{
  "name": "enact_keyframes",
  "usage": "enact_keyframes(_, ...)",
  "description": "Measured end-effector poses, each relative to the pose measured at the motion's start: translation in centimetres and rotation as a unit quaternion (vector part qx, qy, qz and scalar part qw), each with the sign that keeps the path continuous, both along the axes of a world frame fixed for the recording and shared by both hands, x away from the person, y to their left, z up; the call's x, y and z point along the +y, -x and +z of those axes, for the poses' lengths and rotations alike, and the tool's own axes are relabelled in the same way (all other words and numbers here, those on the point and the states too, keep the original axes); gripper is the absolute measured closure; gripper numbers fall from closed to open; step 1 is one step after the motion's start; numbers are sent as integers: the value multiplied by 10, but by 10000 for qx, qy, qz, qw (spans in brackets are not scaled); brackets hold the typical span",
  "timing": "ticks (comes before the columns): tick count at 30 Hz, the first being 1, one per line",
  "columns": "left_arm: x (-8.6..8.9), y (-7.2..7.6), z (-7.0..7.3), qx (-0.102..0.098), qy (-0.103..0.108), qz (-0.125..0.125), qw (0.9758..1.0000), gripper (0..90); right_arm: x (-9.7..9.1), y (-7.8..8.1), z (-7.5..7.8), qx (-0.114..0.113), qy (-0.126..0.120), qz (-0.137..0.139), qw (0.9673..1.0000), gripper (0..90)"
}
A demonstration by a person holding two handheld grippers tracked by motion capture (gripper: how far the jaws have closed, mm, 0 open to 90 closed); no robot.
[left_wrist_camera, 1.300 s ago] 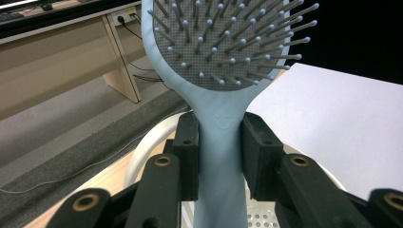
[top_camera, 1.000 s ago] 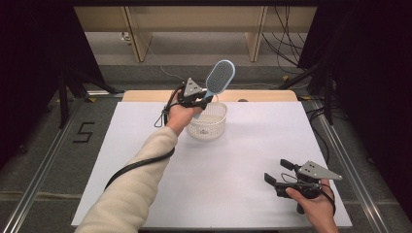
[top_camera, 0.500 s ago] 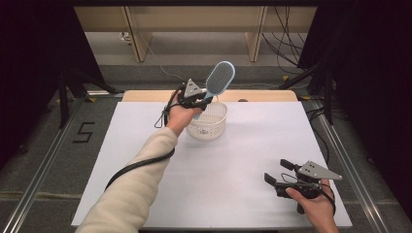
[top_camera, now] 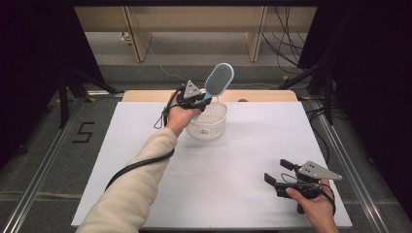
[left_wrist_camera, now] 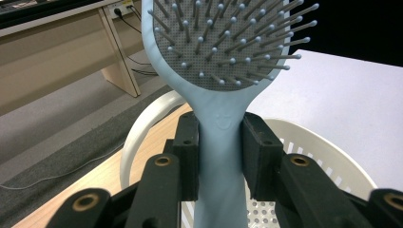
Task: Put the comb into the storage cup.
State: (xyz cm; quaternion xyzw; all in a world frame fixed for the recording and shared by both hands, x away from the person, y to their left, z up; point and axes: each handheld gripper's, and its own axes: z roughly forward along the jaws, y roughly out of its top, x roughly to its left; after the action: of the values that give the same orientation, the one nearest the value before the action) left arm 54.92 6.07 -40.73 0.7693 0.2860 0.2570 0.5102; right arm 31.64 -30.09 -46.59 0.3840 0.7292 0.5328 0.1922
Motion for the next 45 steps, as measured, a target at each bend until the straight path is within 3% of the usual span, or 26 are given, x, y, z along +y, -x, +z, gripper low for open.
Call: enact_keyframes(45,-9,2,-9,106,-148,-174,9997,696,0,0,0,10,0,3,10000,150)
